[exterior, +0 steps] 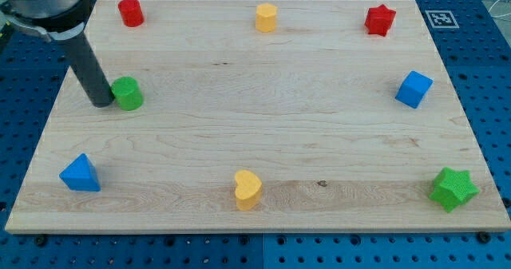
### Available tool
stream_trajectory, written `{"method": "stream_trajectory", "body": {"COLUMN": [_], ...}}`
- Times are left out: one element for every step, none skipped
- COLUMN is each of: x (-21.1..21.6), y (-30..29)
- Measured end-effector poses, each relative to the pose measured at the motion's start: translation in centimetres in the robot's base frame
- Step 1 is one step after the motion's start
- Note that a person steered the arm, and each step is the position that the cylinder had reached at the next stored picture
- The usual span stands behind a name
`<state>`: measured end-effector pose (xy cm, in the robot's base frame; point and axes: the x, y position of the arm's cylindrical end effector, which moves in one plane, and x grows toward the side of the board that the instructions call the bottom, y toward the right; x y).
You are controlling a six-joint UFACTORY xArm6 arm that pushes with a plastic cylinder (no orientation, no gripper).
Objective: Slide the green circle to the center left
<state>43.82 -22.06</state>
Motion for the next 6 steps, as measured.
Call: {"method": "stream_trajectory", "body": {"x": [0.0, 0.0, 0.0, 0.0, 2.2, 4.4], "y": [1.8, 3.6, 5.2, 5.0, 3.8, 4.9]}}
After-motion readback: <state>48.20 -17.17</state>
